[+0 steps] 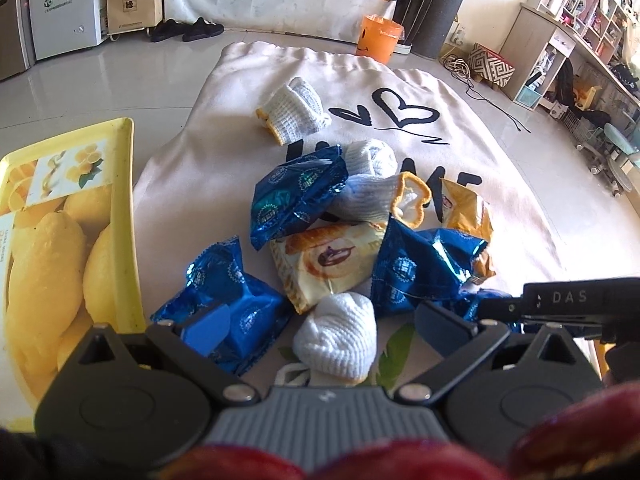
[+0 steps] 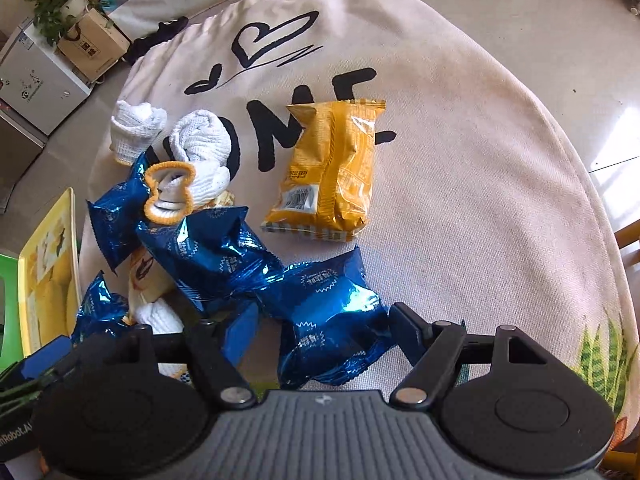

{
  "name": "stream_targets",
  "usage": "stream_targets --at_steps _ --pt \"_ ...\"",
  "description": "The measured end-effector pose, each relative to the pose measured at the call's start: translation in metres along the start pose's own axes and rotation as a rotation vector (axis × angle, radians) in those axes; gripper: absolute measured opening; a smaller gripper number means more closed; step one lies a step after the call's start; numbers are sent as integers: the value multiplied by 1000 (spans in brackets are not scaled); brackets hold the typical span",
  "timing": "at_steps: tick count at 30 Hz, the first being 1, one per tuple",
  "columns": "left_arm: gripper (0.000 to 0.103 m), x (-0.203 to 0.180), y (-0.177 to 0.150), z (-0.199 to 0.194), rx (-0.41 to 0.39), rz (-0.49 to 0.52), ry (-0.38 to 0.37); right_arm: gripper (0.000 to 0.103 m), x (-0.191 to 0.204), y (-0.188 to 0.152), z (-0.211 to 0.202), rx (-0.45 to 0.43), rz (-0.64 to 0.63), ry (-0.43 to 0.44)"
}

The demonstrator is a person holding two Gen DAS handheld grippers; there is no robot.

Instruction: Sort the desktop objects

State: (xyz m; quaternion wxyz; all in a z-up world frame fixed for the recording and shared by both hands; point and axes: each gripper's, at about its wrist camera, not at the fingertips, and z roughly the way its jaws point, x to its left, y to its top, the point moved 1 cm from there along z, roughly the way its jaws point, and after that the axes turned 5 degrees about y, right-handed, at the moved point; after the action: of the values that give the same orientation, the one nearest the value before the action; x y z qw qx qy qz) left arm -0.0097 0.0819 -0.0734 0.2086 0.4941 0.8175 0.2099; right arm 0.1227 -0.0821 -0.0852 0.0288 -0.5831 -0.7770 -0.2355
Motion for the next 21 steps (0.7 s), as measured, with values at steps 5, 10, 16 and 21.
stream_targets --at_steps 5,10,16,21 --pt "103 -17 -6 6 34 69 -34 73 -8 5 0 2 45 18" --pt "103 -29 -15 16 77 98 -56 73 -11 8 -2 4 60 19" --pt "102 -30 -20 34 140 52 -45 73 -11 6 -1 20 64 29" --pt "103 -29 -21 52 208 -1 -11 73 -15 5 -1 26 77 24"
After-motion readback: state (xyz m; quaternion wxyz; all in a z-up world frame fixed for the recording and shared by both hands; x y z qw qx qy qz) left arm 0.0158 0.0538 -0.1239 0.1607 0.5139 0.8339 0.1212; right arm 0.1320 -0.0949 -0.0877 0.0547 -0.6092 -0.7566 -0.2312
